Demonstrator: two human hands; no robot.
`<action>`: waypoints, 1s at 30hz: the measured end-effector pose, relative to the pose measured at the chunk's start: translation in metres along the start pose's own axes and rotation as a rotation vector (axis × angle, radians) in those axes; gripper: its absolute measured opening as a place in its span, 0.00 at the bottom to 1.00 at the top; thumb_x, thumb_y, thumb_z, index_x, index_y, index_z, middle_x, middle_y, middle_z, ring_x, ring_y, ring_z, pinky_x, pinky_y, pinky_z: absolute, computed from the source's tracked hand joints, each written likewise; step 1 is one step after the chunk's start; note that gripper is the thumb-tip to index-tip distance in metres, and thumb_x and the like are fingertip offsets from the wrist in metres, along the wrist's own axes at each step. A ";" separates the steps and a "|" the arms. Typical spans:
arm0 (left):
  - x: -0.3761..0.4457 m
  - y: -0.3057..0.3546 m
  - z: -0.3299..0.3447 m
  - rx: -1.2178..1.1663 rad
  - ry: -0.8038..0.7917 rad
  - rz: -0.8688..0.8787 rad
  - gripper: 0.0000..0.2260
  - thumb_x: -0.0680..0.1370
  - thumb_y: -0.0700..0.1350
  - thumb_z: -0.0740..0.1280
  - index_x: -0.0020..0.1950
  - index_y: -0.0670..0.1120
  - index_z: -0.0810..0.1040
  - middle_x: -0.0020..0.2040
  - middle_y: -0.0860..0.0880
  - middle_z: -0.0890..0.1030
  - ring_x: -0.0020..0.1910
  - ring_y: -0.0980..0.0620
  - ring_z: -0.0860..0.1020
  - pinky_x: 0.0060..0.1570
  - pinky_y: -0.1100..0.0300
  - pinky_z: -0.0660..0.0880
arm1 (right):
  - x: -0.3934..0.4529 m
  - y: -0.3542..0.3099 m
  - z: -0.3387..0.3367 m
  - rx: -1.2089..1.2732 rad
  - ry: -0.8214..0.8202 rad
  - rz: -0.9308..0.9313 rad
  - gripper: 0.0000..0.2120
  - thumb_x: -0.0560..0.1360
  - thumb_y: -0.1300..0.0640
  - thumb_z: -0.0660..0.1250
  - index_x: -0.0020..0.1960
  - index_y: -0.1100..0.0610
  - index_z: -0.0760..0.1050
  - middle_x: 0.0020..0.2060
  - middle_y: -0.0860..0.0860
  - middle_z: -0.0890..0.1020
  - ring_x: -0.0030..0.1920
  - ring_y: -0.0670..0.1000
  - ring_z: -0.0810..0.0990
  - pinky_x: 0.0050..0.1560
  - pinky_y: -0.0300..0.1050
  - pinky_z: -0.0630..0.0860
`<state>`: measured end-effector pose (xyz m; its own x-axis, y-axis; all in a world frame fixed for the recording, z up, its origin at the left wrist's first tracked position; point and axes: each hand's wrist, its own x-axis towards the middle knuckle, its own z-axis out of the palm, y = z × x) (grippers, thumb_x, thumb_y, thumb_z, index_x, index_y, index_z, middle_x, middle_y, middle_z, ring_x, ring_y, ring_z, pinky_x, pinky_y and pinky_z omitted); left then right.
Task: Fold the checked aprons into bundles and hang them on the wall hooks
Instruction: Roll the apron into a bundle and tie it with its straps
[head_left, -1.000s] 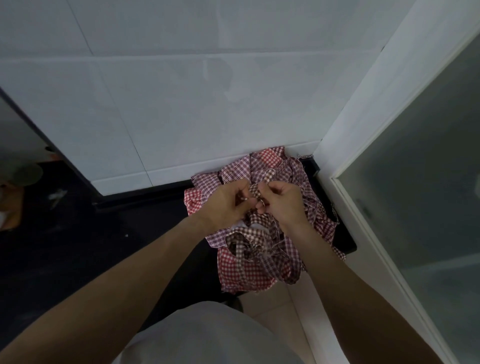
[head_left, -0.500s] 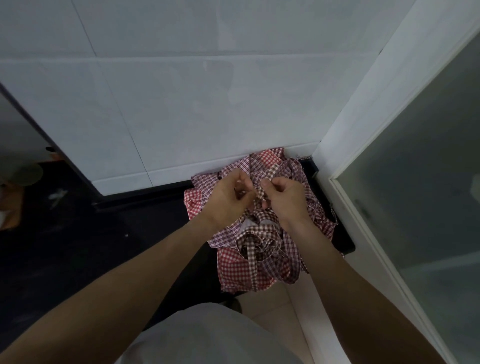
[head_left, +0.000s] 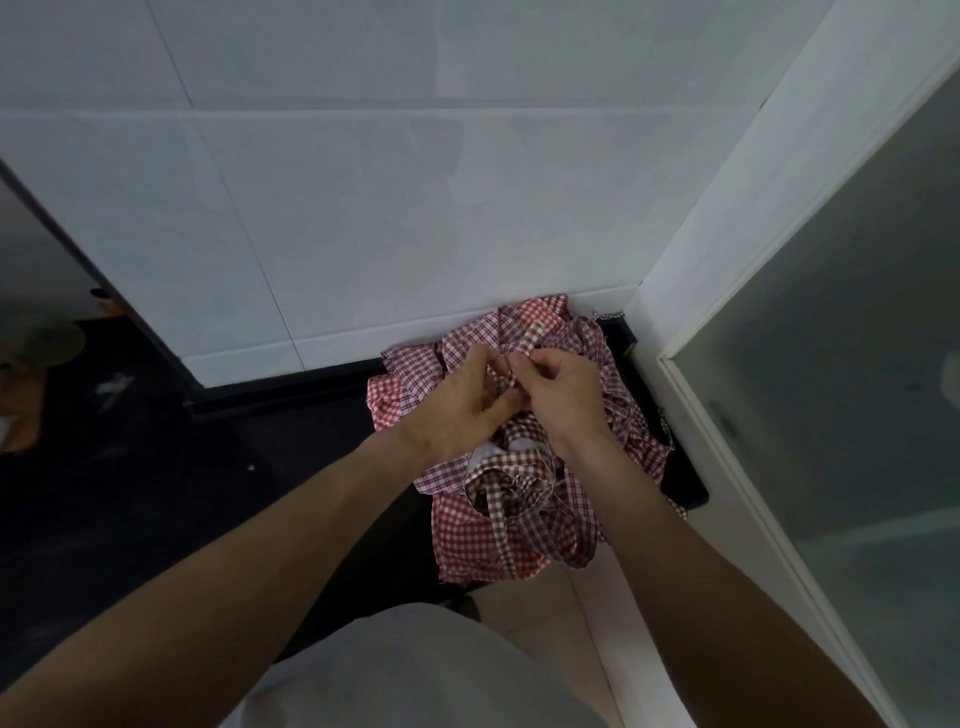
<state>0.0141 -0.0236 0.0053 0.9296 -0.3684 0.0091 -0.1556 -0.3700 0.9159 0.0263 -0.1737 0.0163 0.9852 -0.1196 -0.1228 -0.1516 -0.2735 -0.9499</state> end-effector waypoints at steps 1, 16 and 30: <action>0.000 0.000 -0.002 0.032 -0.001 0.029 0.10 0.82 0.48 0.64 0.59 0.48 0.66 0.43 0.41 0.81 0.42 0.41 0.82 0.41 0.40 0.79 | 0.000 0.000 0.000 0.015 -0.004 0.012 0.09 0.79 0.56 0.70 0.44 0.61 0.84 0.38 0.55 0.85 0.40 0.55 0.85 0.48 0.61 0.83; 0.004 -0.027 -0.014 0.550 0.210 0.448 0.07 0.80 0.38 0.68 0.57 0.39 0.77 0.47 0.43 0.82 0.43 0.47 0.80 0.46 0.53 0.77 | 0.008 -0.011 0.011 -0.147 -0.083 -0.121 0.07 0.76 0.51 0.71 0.43 0.50 0.86 0.36 0.47 0.86 0.40 0.53 0.86 0.47 0.59 0.83; 0.014 -0.011 -0.028 0.426 -0.011 -0.047 0.10 0.83 0.44 0.61 0.46 0.42 0.77 0.41 0.48 0.79 0.40 0.50 0.76 0.41 0.58 0.72 | -0.001 -0.004 0.005 -0.463 -0.104 -0.389 0.28 0.67 0.63 0.79 0.66 0.55 0.75 0.57 0.50 0.77 0.54 0.45 0.77 0.57 0.35 0.76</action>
<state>0.0380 -0.0003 0.0063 0.9355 -0.3515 -0.0352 -0.2397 -0.7049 0.6675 0.0262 -0.1677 0.0185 0.9744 0.1596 0.1586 0.2249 -0.6675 -0.7098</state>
